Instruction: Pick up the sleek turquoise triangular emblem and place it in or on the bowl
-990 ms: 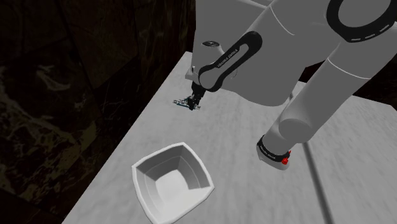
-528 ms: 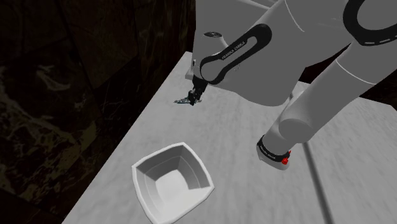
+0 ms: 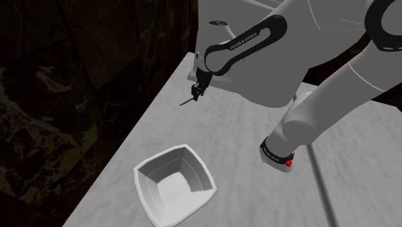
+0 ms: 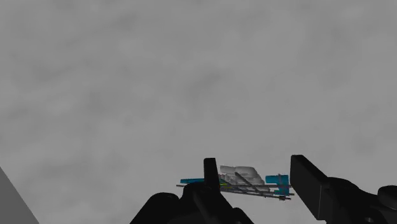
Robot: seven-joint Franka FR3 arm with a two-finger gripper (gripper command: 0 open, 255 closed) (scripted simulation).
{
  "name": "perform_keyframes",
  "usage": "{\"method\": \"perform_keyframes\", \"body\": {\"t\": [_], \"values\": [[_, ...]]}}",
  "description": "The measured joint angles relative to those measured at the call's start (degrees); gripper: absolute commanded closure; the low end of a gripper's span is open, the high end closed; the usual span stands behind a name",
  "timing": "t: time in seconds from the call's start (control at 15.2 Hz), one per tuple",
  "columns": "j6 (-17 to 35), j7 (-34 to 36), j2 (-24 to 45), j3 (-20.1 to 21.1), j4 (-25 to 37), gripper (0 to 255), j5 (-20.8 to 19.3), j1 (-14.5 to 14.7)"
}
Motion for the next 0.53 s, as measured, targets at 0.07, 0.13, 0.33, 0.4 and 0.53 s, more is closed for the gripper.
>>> {"method": "perform_keyframes", "body": {"t": [0.07, 0.13, 0.33, 0.4, 0.53], "values": [[-1.1, 0.1, -0.9, 0.1, 0.3, 255, 0.0, 0.1], [-2.1, 0.0, -1.6, -0.1, 0.6, 255, 0.0, 0.0], [-4.8, 0.2, -3.3, 0.0, 1.5, 255, 0.0, 0.0], [-5.8, 0.3, -3.9, 0.0, 2.0, 255, 0.0, 0.1], [-7.6, 0.4, -4.9, -0.1, 2.7, 255, -0.1, 0.1]]}}
